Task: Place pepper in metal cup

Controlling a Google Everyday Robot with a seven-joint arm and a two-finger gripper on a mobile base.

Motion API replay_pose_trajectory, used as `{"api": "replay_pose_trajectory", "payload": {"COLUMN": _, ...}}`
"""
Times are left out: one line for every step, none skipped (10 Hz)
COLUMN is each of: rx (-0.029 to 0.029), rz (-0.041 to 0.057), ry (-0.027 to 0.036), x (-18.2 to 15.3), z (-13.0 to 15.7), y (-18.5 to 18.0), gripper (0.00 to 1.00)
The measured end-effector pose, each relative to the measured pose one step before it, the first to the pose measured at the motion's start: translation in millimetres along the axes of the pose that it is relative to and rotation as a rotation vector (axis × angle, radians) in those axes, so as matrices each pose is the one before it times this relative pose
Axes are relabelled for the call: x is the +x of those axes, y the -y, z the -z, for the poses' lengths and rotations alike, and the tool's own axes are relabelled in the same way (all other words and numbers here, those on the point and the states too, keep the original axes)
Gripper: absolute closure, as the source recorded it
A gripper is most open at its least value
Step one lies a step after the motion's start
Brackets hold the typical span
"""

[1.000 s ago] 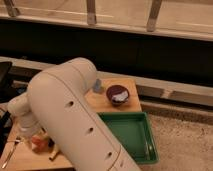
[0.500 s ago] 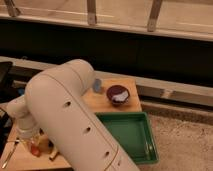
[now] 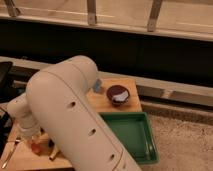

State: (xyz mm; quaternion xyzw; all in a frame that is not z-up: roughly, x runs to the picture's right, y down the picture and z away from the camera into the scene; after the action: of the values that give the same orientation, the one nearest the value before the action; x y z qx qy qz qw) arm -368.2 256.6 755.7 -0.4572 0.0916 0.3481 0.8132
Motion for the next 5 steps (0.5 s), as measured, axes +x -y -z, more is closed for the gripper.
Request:
{"api": "replay_pose_trajectory", "payload": {"rx": 0.01569, "rz": -0.02346, "ry": 0.06623, "x": -1.72, "z": 22.04, "y": 7.56, "gripper": 1.0}}
{"api": "replay_pose_trajectory", "payload": {"rx": 0.01256, "rz": -0.01477, "ry": 0.07562, "x": -5.35, "z": 25.73, "y": 3.5, "gripper": 1.0}}
{"api": "replay_pose_trajectory", "payload": {"rx": 0.01388, "rz": -0.0128, "ry": 0.07296, "x": -7.8, "z": 23.36, "y": 5.17, "gripper": 1.0}}
{"api": "replay_pose_trajectory", "payload": {"rx": 0.02116, "rz": -0.01356, "ry": 0.07527, "x": -11.35, "z": 21.8, "y": 12.72, "gripper": 1.0}}
{"api": "replay_pose_trajectory", "payload": {"rx": 0.02542, "rz": -0.00592, "ry": 0.05118, "x": -12.21, "z": 15.52, "y": 13.83, "gripper": 1.0}}
